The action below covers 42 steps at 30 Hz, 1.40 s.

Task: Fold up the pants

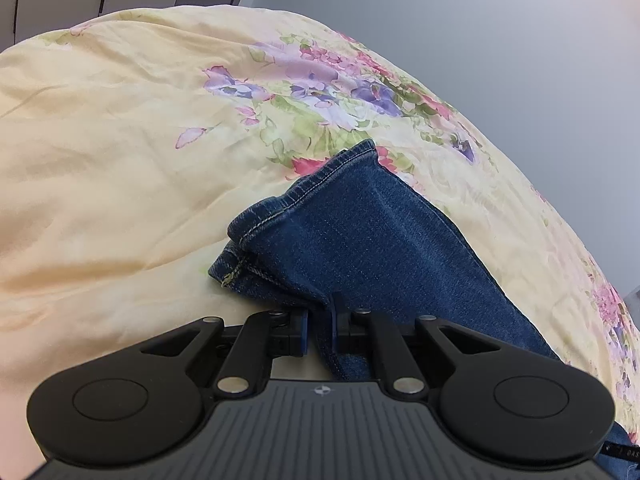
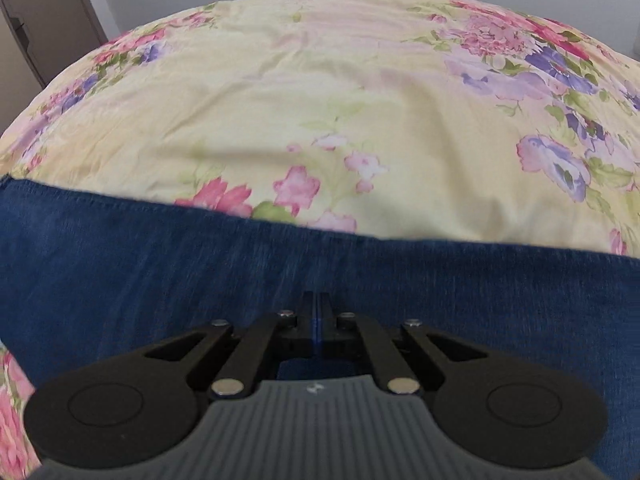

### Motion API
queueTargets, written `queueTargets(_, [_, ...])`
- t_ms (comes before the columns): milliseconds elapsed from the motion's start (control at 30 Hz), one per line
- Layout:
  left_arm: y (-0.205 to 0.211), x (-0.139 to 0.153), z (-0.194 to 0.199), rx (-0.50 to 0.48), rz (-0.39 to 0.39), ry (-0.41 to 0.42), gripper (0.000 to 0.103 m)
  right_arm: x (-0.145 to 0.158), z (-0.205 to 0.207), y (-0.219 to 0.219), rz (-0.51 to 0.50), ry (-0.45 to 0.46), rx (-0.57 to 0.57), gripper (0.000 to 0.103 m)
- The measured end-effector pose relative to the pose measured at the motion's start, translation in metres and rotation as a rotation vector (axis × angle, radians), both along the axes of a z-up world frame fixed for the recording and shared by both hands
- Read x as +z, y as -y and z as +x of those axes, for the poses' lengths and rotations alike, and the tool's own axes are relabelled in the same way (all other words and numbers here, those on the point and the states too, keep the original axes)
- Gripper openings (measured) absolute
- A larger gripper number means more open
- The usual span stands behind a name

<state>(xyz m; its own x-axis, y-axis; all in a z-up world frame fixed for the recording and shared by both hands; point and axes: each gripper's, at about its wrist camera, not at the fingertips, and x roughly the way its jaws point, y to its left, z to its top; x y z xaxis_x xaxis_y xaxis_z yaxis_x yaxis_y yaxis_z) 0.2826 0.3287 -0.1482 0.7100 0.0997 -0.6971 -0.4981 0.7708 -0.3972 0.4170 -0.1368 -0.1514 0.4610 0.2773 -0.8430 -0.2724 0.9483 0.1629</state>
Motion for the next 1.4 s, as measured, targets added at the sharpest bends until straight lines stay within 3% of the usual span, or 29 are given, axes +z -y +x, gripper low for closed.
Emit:
queueTargets(300, [0.006,0.004,0.005,-0.001,0.044,-0.04,0.011,0.005,-0.095,0.015,0.035,-0.057,0.039,0.0])
queueTargets(500, [0.013,0.013,0.003,0.019,0.052,-0.048,0.01,-0.02,-0.1,0.028,0.107,-0.122,-0.038,0.0])
queueTargets(600, [0.027,0.035,-0.003,0.01,0.119,-0.002,0.009,-0.024,-0.098,0.025,0.093,-0.135,-0.049,0.0])
queueTargets(800, [0.074,0.095,-0.006,-0.078,0.249,0.074,0.007,0.002,-0.113,0.032,0.085,-0.083,-0.016,0.0])
queueTargets(1033, [0.187,0.159,-0.001,-0.256,0.481,0.155,0.007,0.035,-0.139,0.092,0.146,-0.04,-0.069,0.0])
queueTargets(1167, [0.266,0.178,0.004,-0.373,0.608,0.194,0.007,0.045,-0.158,0.135,0.172,-0.019,-0.107,0.0])
queueTargets(1267, [0.328,0.176,0.008,-0.465,0.704,0.203,0.007,0.044,-0.172,0.165,0.206,-0.02,-0.149,0.0])
queueTargets(1400, [0.422,0.138,0.01,-0.624,0.849,0.174,0.007,0.04,-0.187,0.206,0.248,-0.03,-0.205,0.0])
